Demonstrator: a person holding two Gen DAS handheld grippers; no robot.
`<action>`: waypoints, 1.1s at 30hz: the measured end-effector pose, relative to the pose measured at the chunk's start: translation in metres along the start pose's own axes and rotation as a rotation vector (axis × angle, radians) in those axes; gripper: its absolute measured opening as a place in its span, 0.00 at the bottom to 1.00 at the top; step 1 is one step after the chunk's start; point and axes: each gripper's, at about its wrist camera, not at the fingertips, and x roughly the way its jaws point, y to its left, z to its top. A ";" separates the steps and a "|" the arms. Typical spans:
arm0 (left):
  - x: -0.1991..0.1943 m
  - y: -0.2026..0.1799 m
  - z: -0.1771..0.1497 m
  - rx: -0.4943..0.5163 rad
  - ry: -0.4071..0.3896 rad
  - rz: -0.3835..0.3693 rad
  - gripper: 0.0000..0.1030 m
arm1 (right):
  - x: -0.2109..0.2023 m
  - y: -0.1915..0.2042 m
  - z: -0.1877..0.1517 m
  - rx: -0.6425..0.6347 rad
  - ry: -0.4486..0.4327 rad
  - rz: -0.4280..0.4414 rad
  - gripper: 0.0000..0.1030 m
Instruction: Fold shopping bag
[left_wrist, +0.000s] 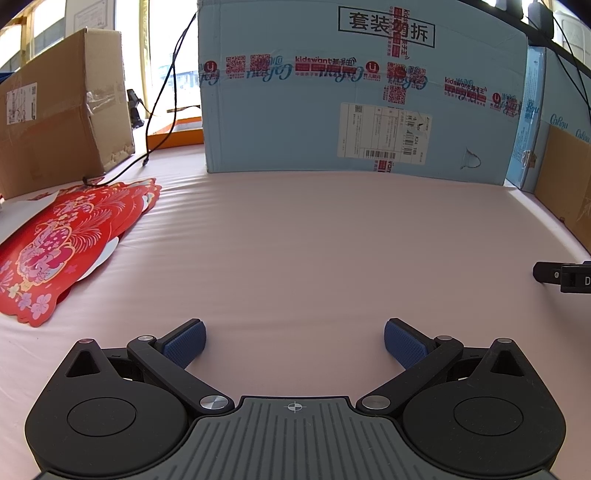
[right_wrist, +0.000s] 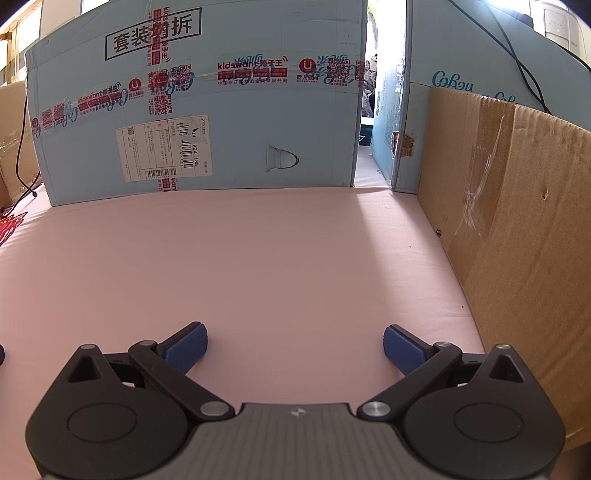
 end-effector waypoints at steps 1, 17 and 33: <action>0.000 0.000 0.000 0.000 0.000 0.000 1.00 | 0.000 0.000 0.000 0.000 0.000 0.000 1.00; -0.001 0.000 0.001 0.000 0.001 0.000 1.00 | -0.001 0.001 0.002 0.000 0.000 0.000 1.00; -0.002 0.001 0.001 0.000 0.001 0.000 1.00 | -0.002 0.001 0.003 0.000 0.000 0.000 1.00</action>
